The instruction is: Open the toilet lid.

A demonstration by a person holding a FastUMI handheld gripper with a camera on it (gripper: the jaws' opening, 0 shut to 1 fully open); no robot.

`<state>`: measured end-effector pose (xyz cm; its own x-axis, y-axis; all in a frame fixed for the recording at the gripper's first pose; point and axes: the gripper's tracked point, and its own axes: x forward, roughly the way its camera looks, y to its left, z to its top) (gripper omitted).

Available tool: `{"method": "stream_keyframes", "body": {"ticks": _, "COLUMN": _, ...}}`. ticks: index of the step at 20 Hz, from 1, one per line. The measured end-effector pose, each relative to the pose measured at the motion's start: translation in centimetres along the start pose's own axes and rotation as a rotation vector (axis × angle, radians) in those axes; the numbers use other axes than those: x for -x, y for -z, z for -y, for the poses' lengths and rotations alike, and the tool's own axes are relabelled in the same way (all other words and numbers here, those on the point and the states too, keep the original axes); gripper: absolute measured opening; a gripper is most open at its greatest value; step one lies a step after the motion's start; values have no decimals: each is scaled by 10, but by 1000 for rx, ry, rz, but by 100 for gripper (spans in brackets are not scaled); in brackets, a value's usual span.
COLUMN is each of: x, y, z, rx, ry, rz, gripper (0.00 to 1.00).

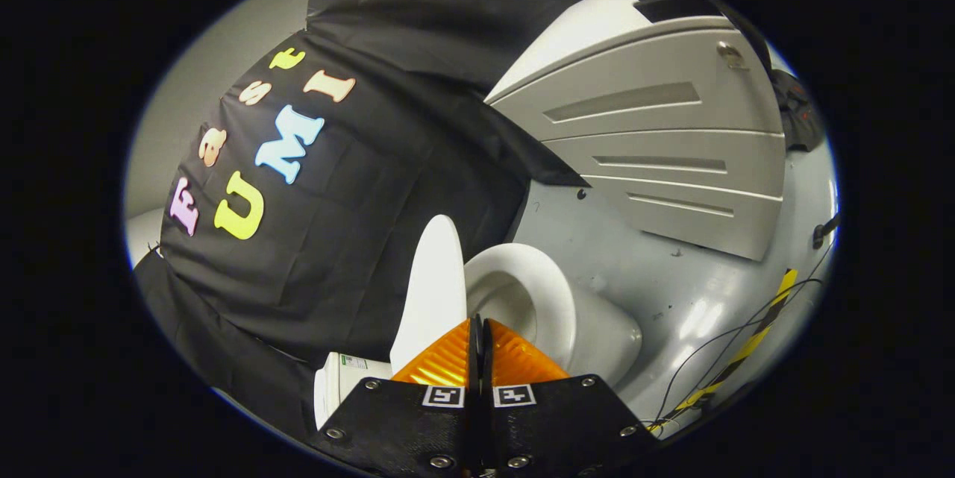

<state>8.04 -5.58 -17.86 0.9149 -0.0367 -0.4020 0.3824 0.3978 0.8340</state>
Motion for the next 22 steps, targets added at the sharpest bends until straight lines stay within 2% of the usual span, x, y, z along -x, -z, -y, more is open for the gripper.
{"method": "stream_keyframes", "body": {"ticks": 22, "x": 43, "y": -4, "z": -115, "rx": 326, "ry": -88, "rz": 76, "gripper": 0}}
